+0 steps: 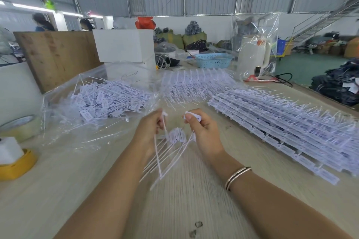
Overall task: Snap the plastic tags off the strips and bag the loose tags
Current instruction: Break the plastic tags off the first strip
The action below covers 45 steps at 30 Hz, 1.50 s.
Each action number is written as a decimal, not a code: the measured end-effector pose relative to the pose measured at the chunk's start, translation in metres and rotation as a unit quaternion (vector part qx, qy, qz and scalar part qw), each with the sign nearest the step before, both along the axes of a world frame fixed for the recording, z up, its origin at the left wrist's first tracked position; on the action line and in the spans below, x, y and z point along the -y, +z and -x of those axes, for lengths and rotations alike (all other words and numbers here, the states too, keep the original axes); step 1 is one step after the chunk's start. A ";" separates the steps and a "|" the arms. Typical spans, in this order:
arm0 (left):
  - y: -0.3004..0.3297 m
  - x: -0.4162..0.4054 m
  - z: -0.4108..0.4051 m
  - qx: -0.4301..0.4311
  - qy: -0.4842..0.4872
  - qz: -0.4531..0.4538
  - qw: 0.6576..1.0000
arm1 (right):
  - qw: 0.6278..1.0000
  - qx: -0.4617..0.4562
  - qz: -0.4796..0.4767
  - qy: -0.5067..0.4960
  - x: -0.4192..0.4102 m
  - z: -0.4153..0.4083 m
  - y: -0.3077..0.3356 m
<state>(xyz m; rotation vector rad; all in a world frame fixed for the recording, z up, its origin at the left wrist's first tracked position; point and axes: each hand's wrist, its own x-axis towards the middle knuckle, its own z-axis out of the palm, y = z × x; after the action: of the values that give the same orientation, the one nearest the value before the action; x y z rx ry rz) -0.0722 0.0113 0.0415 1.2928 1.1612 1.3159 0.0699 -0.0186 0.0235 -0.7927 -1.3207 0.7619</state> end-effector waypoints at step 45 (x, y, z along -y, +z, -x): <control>0.000 0.008 -0.009 0.059 -0.101 0.004 0.993 | 0.998 0.007 0.007 0.069 0.000 0.004 0.000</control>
<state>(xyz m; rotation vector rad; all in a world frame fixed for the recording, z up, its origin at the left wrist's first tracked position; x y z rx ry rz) -0.0631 0.0031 0.0411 1.2731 0.9284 1.2200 0.0663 -0.0189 0.0233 -0.7246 -1.3954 0.8758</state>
